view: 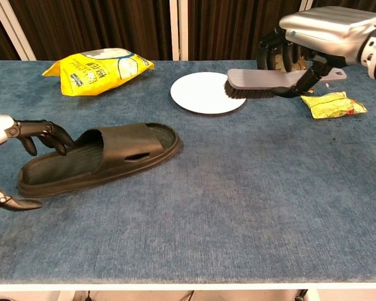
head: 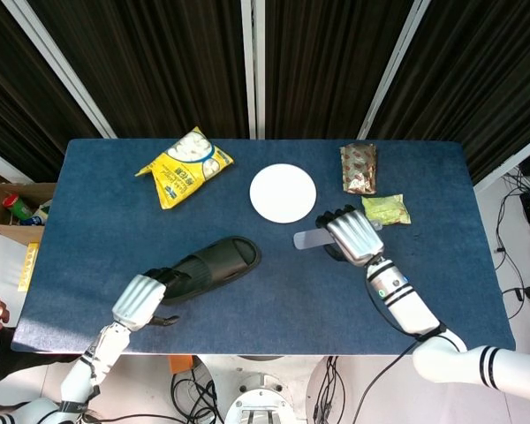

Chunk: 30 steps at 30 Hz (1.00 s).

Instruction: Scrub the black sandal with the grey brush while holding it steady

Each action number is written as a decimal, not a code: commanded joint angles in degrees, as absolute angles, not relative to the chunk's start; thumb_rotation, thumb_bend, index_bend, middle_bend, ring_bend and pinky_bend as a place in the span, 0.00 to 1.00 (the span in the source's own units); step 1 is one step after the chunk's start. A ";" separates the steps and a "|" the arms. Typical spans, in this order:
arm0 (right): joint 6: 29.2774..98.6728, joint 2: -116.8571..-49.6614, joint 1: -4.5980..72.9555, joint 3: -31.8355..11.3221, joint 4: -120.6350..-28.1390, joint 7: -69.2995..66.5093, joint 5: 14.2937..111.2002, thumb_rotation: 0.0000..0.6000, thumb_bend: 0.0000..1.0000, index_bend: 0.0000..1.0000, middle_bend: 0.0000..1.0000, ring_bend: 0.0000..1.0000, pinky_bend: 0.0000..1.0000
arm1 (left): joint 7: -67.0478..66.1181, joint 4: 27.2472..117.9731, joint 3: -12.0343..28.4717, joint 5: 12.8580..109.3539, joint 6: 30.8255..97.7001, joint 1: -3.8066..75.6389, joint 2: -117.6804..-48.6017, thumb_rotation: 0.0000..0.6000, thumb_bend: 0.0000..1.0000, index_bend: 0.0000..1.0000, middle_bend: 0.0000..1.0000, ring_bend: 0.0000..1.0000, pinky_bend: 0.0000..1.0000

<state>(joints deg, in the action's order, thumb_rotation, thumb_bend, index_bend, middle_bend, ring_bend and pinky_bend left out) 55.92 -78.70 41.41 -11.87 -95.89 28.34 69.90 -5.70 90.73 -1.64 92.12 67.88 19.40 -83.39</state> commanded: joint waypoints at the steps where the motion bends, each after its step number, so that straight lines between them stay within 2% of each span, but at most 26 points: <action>1: 53.72 -80.24 44.56 -13.27 -97.55 31.86 66.78 1.00 0.50 0.86 0.69 0.60 0.44 | -4.95 90.02 -1.61 91.17 66.62 20.22 -83.98 0.97 0.23 0.28 0.33 0.28 0.37; 12: 51.67 -85.10 51.98 -14.82 -99.01 38.92 60.06 1.00 0.52 0.86 0.69 0.60 0.44 | -2.83 87.96 -1.57 89.02 64.91 21.24 -84.43 0.97 0.33 0.28 0.33 0.28 0.38; 30: 48.08 -93.86 62.89 -14.04 -91.76 43.53 50.32 1.00 0.52 0.87 0.69 0.60 0.45 | -1.25 86.66 -1.97 87.08 63.52 22.11 -84.70 0.97 0.38 0.27 0.35 0.30 0.38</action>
